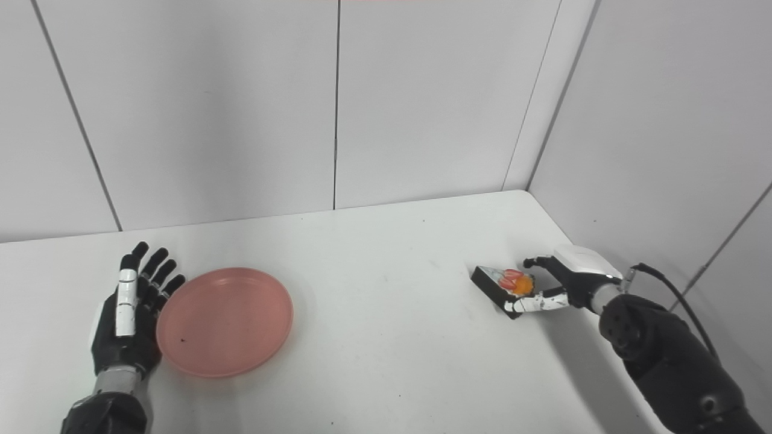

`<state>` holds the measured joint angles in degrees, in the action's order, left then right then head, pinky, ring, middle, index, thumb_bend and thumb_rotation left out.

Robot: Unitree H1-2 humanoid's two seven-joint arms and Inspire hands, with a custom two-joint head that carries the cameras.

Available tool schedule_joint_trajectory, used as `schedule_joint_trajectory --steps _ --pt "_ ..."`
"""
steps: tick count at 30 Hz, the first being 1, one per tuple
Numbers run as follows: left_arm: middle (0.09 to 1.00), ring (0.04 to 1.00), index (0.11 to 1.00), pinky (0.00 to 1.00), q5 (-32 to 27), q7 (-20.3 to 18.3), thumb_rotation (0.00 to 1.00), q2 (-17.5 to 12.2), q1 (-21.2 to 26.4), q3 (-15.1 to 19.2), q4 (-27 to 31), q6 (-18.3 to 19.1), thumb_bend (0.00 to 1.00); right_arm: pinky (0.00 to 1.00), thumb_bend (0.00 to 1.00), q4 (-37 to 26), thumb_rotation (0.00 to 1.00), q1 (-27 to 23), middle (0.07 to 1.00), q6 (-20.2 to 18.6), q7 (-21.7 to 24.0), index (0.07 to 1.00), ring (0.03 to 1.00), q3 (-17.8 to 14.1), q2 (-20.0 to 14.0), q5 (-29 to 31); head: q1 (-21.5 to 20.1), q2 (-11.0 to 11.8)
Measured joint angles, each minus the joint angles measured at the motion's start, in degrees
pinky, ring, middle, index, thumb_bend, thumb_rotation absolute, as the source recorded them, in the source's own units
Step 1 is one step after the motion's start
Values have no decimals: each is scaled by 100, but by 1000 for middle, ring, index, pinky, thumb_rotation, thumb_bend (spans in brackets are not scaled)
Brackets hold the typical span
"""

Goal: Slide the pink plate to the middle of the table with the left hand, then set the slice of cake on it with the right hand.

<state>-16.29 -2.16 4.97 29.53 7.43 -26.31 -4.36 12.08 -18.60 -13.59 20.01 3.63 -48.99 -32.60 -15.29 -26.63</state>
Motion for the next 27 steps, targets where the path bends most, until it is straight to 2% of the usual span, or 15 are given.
schedule_joint_trajectory --steps 6,12,14,16,17,18,19,20,22,24,26,27 --pt "898 905 916 850 -2 23 777 16 0 4 5 4 688 740 1000 140 613 -53 877 91 -97 813 872 -2 114 108 44 0" --pt "892 893 904 823 -2 76 772 33 8 1 2 9 692 739 1000 123 609 -55 874 91 -156 815 867 31 149 98 88 -9" --pt "887 889 883 821 -1 100 768 42 10 1 4 9 689 686 1000 133 571 -54 824 100 -227 779 796 38 155 97 97 -17" --pt "886 887 880 820 -2 100 766 43 11 2 3 9 690 676 1000 208 566 -37 815 305 -513 773 783 -5 245 131 105 -18" --pt "884 885 878 817 -2 104 763 44 12 2 2 9 693 633 997 240 538 -26 777 420 -651 749 734 -19 294 142 105 -26" --pt "884 884 878 815 -2 108 761 52 17 1 -1 9 694 608 993 372 522 14 755 754 -992 736 706 -43 393 164 105 -26" --pt "883 884 880 810 -3 108 764 54 17 1 -1 9 692 539 947 381 479 24 709 793 -1040 714 634 -44 413 165 114 -26" --pt "882 884 881 811 -2 108 767 56 18 -2 -2 9 691 496 907 473 454 63 684 1040 -1284 704 588 -80 493 187 114 -26" --pt "882 887 886 819 -1 109 769 55 19 -7 -6 9 688 444 875 566 387 118 647 1354 -1620 678 528 -149 586 230 114 -26" --pt "881 886 886 818 -1 109 766 54 20 -6 -10 9 685 416 859 691 331 159 637 1628 -1938 664 495 -203 647 230 123 -35" --pt "881 885 885 817 -1 110 764 55 22 -6 -15 9 685 409 846 737 282 206 645 1702 -2135 661 492 -204 720 190 132 -53" --pt "880 883 884 813 -1 111 763 56 28 -7 -23 9 692 404 827 736 208 210 649 1702 -2161 651 495 -198 734 148 132 -53"
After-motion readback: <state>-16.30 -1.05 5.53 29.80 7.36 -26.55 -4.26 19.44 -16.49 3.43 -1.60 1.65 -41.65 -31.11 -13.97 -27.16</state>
